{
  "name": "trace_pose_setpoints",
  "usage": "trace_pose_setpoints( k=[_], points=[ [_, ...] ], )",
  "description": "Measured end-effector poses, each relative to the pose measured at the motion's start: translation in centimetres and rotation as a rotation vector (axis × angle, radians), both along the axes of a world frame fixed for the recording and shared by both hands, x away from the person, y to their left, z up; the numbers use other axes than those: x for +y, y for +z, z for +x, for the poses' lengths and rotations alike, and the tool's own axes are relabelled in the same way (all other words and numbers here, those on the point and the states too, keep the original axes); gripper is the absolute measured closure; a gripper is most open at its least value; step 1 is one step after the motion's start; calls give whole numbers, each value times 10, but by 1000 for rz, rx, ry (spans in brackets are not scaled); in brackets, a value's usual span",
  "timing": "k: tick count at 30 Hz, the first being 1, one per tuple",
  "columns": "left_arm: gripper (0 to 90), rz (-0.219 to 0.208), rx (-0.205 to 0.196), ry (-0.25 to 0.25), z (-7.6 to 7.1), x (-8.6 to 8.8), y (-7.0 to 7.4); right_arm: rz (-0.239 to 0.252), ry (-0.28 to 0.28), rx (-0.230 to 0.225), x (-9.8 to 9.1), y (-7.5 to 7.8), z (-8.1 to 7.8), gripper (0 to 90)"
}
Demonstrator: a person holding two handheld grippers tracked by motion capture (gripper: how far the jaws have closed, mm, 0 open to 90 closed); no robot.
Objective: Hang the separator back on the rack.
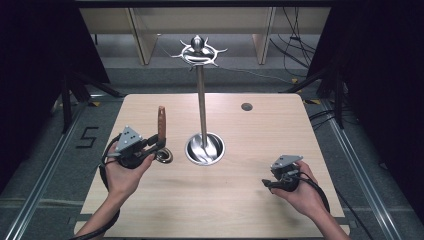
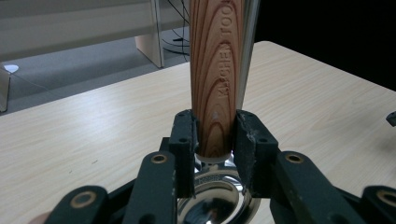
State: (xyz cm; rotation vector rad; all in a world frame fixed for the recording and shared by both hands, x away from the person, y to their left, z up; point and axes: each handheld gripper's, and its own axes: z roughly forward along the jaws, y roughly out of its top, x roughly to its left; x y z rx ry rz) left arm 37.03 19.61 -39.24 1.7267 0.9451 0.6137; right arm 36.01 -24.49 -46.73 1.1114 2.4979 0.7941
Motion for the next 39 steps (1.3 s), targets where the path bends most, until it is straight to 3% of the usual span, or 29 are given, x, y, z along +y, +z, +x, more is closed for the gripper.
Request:
trace_pose_setpoints(
  k=[3,9,13,27,35,38,39],
  points=[
    [690,2,-20,-6,-2,-1,2,-22,25,-8,-2,0,1,483],
    [690,-7,-45,-20,-5,-4,5,-14,12,-2,-1,1,0,483],
    [690,-24,-46,-24,-7,-5,9,-15,13,-5,-1,1,0,482],
    [690,2,-88,-55,-13,-11,21,-17,9,-21,-1,0,0,480],
    [690,-15,-97,-54,-14,-14,24,-10,4,-11,-2,2,0,480],
    [690,-14,-100,-55,-15,-14,25,-3,1,-66,-2,-1,1,480],
    [690,-11,-101,-54,-15,-14,25,-23,15,-32,-3,3,2,480]
  ],
)
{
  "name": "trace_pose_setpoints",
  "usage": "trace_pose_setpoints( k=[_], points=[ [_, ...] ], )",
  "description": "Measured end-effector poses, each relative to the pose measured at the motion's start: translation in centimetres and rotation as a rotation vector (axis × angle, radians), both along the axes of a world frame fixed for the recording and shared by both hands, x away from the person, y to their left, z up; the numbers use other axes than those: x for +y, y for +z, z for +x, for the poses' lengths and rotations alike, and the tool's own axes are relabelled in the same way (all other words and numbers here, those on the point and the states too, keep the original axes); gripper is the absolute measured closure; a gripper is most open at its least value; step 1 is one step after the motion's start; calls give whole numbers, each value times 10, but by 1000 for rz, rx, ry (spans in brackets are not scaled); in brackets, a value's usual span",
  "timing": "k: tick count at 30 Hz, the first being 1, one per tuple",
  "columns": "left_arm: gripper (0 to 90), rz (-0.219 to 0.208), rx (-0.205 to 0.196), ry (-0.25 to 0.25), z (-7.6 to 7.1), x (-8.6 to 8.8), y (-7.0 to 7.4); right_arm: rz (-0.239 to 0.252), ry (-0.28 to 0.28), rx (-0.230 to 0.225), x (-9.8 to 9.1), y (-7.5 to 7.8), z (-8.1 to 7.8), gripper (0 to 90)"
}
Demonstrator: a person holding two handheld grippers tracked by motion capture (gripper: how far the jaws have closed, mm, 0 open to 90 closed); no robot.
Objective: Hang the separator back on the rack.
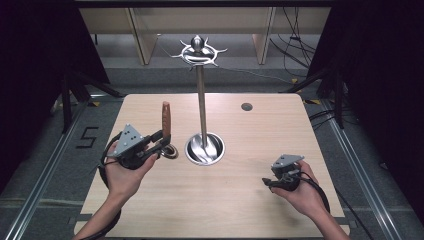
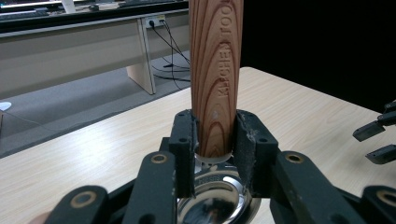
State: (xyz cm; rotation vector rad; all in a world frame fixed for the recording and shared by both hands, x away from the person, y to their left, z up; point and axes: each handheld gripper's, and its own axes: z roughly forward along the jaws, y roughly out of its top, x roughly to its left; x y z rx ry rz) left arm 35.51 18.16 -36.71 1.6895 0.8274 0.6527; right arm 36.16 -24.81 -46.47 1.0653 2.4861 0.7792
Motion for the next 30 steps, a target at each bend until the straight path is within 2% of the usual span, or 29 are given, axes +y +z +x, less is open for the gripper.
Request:
trace_pose_setpoints(
  k=[3,4,7,11,12,15,17,28,29,30],
  points=[
    [690,-1,0,-4,0,-1,1,4,-3,12,0,1,0,480],
    [690,0,-1,-6,-1,-2,1,16,-20,31,1,1,-2,479],
    [690,1,-3,-9,-1,-2,2,19,-24,35,1,1,-2,479],
    [690,1,-3,-9,-1,-3,3,20,-28,30,1,1,-2,479],
    [690,-1,-5,-10,-1,-3,3,15,-17,14,1,0,-1,479],
    [690,-4,-6,-11,-1,-4,4,14,-17,10,1,0,-1,479],
    [690,-3,-6,-13,-2,-4,5,5,-4,-14,-1,0,0,479],
    [690,-1,-13,-22,-3,-6,9,11,-16,-18,-1,1,0,478],
    [690,-3,-14,-24,-2,-6,10,11,-15,-20,-1,1,0,479],
    [690,6,-40,-38,0,-6,11,11,-16,-20,-1,1,0,479]
  ],
)
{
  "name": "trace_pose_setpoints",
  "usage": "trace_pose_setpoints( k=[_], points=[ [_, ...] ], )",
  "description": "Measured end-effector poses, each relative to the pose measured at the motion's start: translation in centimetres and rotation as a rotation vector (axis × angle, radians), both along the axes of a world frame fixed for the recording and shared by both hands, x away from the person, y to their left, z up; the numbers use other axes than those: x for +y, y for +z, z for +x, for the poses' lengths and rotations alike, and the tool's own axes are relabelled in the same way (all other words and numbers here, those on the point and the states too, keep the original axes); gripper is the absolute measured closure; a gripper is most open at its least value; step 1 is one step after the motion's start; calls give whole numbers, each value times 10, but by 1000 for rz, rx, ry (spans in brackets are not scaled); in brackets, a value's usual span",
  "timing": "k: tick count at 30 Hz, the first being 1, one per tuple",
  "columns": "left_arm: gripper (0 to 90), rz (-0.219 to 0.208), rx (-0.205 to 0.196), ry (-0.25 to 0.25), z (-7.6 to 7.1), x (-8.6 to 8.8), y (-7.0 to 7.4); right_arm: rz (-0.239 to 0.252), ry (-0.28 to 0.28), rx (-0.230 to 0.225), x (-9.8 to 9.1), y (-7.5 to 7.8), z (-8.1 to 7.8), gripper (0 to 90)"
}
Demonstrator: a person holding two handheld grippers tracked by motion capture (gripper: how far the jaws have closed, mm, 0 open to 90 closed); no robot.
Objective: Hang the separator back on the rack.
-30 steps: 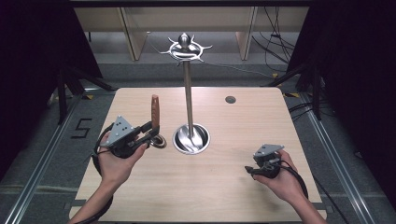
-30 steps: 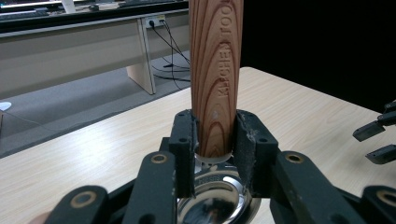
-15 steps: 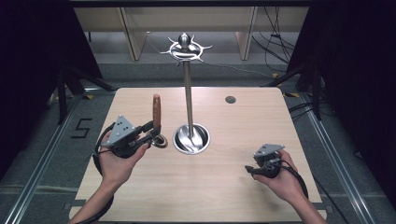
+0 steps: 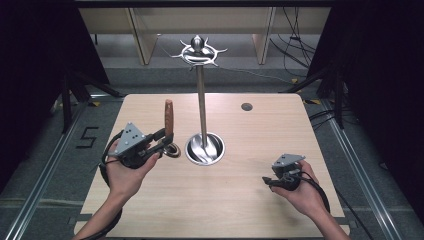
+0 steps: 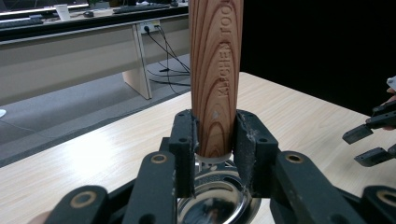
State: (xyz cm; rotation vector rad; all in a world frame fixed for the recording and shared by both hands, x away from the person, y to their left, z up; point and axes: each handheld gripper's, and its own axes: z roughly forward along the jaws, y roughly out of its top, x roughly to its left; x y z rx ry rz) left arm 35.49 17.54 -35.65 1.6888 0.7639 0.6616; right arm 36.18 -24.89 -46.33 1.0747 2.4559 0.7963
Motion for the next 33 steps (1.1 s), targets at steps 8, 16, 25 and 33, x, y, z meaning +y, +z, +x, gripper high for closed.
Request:
trace_pose_setpoints(
  k=[8,16,25,33],
  points=[
    [690,-4,-6,-4,1,-2,4,-1,-1,-5,0,0,0,478],
    [690,-6,-11,-3,3,-4,8,3,-5,-10,-1,1,0,478],
    [690,-15,-24,-9,5,-8,16,9,-10,-13,-1,1,0,479],
    [690,-21,-32,-13,6,-11,22,13,-14,-17,-1,1,0,478]
  ],
)
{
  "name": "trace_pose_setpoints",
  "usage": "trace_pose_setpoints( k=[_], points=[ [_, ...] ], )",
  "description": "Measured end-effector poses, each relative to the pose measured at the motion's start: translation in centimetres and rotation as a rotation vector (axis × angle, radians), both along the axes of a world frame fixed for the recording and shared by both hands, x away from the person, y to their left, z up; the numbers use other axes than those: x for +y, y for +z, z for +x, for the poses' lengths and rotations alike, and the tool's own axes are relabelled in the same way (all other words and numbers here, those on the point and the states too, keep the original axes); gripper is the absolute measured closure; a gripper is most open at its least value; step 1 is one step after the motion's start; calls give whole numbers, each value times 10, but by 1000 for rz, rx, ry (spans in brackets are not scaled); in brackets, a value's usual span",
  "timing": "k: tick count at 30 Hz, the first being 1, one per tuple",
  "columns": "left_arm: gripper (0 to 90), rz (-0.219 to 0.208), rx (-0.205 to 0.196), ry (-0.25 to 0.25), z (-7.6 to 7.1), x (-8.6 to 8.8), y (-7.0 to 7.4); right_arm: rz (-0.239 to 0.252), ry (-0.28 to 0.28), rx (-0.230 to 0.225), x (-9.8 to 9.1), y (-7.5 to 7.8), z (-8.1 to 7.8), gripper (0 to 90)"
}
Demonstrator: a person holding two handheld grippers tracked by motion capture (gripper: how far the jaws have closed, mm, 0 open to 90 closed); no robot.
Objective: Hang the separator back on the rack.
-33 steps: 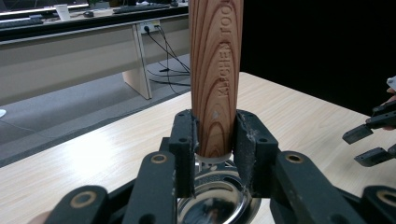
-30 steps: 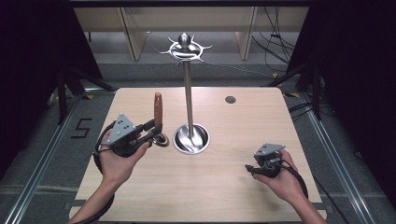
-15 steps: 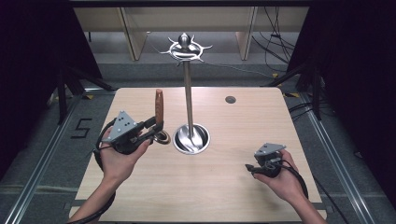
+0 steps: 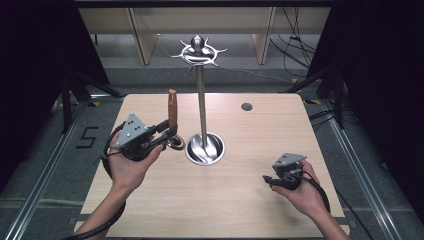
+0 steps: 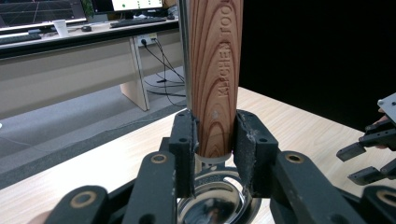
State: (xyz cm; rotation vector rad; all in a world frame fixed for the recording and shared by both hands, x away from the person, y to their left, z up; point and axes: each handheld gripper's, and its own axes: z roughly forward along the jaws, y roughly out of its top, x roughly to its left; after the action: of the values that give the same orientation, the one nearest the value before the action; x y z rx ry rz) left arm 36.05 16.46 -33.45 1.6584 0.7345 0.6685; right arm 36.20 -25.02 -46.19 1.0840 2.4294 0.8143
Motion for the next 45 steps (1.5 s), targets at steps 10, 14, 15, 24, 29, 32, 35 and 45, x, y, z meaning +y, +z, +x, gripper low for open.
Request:
trace_pose_setpoints(
  k=[10,14,15,24,29,32,35,45],
  points=[
    [690,-15,10,4,-1,-4,5,-4,1,-1,0,0,0,478],
    [690,-10,-12,-8,1,-5,9,-4,2,-3,0,0,0,478],
    [690,-14,2,-3,-1,-5,10,-4,2,-3,0,0,0,478],
    [690,-10,-20,-12,3,-8,15,-2,0,-5,-1,0,0,478],
    [690,-11,-21,-13,3,-10,17,-2,-2,-7,-1,1,0,478],
    [690,-19,-3,-6,2,-10,17,-2,-3,-7,-1,1,0,477],
    [690,-20,-6,-8,2,-11,18,0,-5,-4,0,1,0,477],
    [690,-20,-7,-17,4,-17,24,-2,-3,-9,-1,1,0,477]
  ],
)
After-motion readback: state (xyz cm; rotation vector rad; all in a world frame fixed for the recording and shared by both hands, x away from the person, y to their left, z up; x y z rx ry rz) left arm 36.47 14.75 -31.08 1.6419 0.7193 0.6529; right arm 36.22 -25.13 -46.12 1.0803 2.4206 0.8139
